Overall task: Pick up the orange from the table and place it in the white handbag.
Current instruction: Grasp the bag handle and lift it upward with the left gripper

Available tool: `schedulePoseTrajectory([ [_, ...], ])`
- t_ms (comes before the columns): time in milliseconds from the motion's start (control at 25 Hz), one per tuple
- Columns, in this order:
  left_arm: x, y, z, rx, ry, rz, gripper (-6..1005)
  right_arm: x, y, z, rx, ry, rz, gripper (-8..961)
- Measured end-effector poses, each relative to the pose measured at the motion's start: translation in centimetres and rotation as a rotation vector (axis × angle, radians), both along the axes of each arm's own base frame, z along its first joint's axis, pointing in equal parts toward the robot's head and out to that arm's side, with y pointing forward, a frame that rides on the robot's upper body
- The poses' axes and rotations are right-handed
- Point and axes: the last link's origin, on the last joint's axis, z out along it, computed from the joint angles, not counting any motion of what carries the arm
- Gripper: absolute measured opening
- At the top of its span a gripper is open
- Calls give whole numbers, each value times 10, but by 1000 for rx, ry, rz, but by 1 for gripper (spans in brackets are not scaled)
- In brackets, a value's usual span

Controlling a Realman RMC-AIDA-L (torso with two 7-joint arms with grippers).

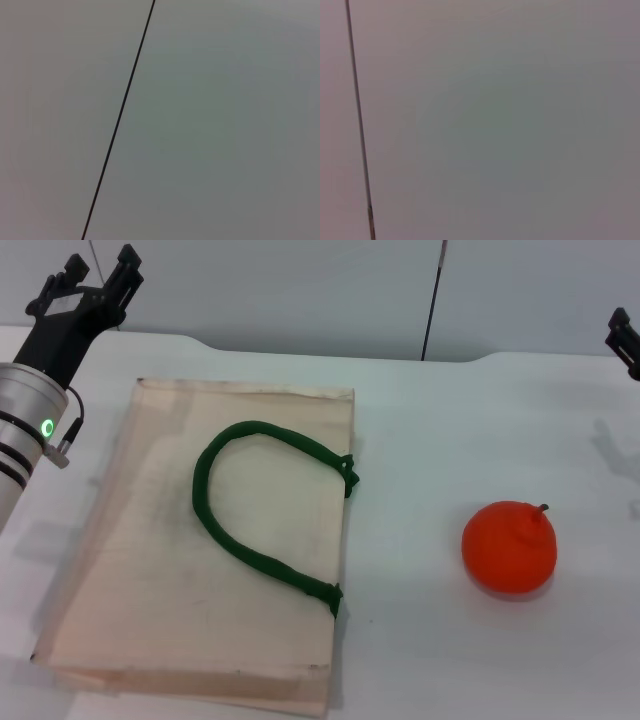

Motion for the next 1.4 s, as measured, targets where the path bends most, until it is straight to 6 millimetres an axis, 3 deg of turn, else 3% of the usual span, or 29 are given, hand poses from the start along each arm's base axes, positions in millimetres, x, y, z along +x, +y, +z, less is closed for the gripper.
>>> schedulePoseTrajectory([
  [360,6,2,-4,-78,-54,-37,770,5,-2,0,-2,-3,-16,889],
  [520,15,11,-1,-248,-76,-102,770,8,-4,2,-1,-6,-25,889],
  [720,24,25,17,-507,-44,-114,771,9,-4,2,-1,-8,-29,889],
  [960,22,20,38,-781,51,-33,769,12,-4,2,-10,-10,-47,888],
  [1240,16,9,23,-1001,185,55,768,12,-3,2,-10,-10,-46,888],
  [1400,12,9,21,-1013,198,97,767,10,-2,2,-10,-9,-43,888],
])
